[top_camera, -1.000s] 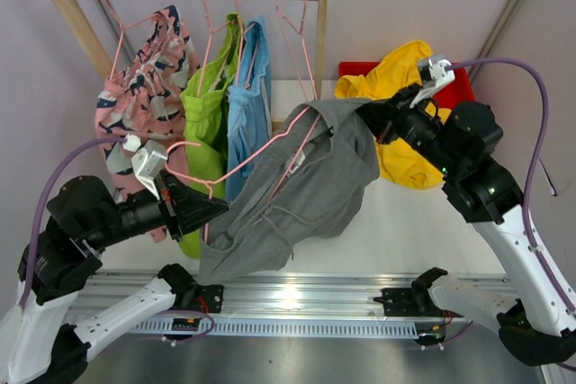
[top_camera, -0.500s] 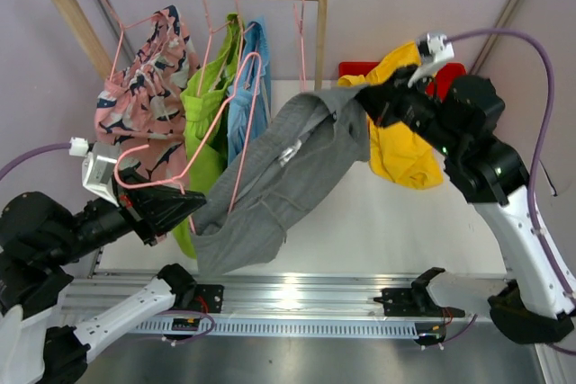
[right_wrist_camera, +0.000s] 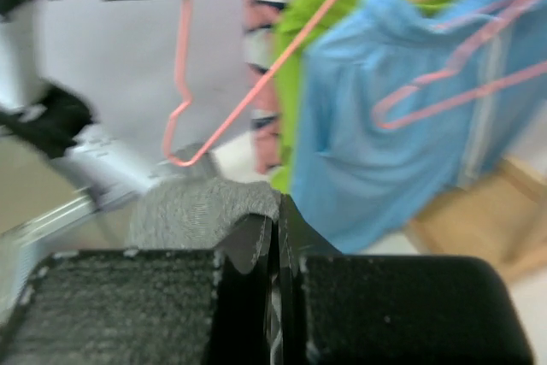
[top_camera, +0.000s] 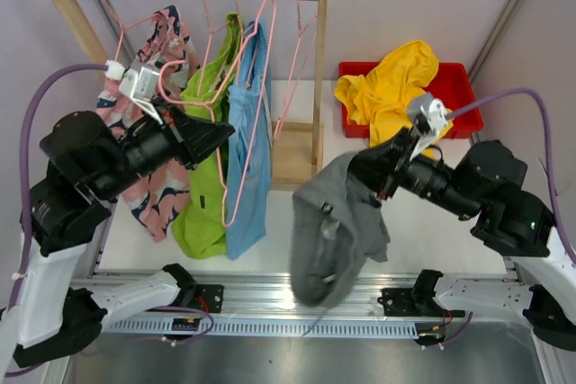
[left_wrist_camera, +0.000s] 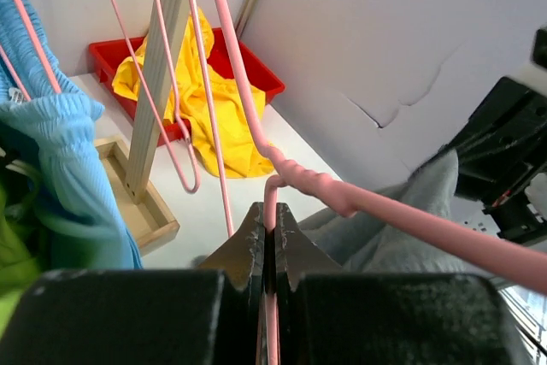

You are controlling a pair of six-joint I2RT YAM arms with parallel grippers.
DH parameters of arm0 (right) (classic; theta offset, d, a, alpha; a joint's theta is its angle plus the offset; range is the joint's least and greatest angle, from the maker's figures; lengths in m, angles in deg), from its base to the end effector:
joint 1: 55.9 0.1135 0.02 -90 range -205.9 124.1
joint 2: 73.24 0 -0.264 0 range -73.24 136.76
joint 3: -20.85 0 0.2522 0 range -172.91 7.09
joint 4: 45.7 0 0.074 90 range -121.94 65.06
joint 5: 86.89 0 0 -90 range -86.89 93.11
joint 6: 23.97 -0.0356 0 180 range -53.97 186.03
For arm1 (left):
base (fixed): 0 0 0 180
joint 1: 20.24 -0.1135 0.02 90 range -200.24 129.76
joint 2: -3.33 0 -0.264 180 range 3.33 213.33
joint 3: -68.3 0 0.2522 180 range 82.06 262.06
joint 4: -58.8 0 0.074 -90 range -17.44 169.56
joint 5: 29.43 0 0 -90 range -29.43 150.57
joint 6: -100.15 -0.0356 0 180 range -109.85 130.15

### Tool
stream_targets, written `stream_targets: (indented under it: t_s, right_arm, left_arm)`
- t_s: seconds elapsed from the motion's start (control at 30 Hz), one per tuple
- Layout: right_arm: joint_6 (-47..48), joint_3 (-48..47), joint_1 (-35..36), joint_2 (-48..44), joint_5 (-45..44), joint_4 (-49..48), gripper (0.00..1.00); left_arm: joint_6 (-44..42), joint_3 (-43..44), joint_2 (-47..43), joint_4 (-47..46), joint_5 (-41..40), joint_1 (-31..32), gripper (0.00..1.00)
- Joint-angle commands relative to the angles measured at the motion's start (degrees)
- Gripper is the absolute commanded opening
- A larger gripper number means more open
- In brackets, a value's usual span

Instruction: Remove the shorts from the hanger

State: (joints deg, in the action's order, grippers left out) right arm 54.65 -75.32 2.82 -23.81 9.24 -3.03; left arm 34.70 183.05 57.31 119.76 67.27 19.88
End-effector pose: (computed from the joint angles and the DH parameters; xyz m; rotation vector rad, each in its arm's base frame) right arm 0.0644 0.1133 0.5055 -0.7232 1.4219 1.0518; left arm 0.0717 -0.0658 0.5468 0.3203 1.6290 -0.9655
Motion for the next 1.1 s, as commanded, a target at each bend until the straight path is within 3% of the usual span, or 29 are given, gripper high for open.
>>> stream_targets:
  t_s: [0.0, 0.1, 0.17, 0.33, 0.37, 0.5, 0.67, 0.7, 0.73, 0.77, 0.83, 0.93, 0.97, 1.0, 1.07]
  right_arm:
    - [6.9, -13.8, 0.4, 3.5, -25.0, -1.1, 0.0]
    - [14.7, -27.4, 0.0, 12.6, -42.0, -1.1, 0.0]
    - [23.9, -33.9, -5.1, 18.0, -45.4, -5.6, 0.0]
    - [17.1, -66.0, -32.9, 41.0, -28.4, -1.3, 0.0]
    - [14.9, -67.0, -39.2, 43.1, -26.5, -3.7, 0.0]
    - [5.1, -62.4, -50.8, 51.5, -18.8, -22.7, 0.0]
    - [-0.8, -62.4, -54.6, 69.4, -21.2, -33.5, 0.0]
    - [-1.4, -62.5, -54.6, 71.7, -21.6, -33.0, 0.11]
    - [-2.4, -62.8, -54.6, 75.4, -21.4, -32.1, 0.48]
    - [-3.5, -63.6, -54.7, 77.0, -19.6, -28.2, 0.99]
    - [-4.4, -63.8, -54.1, 78.8, -20.3, -22.1, 1.0]
    - [-5.8, -52.9, -52.8, 74.8, -24.3, -17.4, 0.99]
    - [-5.8, -47.6, -52.5, 69.1, -24.3, -20.4, 0.99]
    - [-5.7, -35.5, -52.0, 65.7, -24.9, -23.3, 0.99]
    - [-5.7, -23.8, -51.2, 58.8, -24.0, -32.0, 0.99]
  left_arm:
    - [-0.1, 4.4, -0.9, 0.5, 0.7, 0.3, 0.0]
    - [-2.8, 3.7, -3.7, 6.1, 1.1, 0.3, 0.0]
    - [-3.8, 3.2, -5.2, 8.7, 1.1, 0.2, 0.0]
    - [-2.3, -3.8, -11.3, 10.5, 1.1, 0.2, 0.0]
    - [-2.1, -5.7, -12.0, 10.4, 0.9, 0.2, 0.0]
    - [-1.4, -10.5, -12.9, 8.9, 0.1, 0.2, 0.0]
    - [1.2, -14.9, -12.1, 5.7, 1.0, 0.2, 0.0]
    - [1.2, -14.9, -12.1, 5.7, 0.6, 0.3, 0.0]
    - [1.0, -14.2, -12.1, 5.9, -1.1, 0.3, 0.0]
    - [0.8, -13.7, -11.9, 7.0, -2.6, 0.2, 0.0]
    - [0.0, -10.5, -10.7, 9.1, -8.9, 0.2, 0.0]
    - [-0.9, -6.0, -6.7, 13.8, -15.0, 0.3, 0.0]
    - [-1.3, -4.3, -4.5, 14.4, -17.2, 0.2, 0.0]
    - [-1.7, -3.3, -3.4, 15.3, -18.2, 0.2, 0.0]
    - [-2.4, 0.8, -1.1, 15.7, -20.0, 0.2, 0.0]
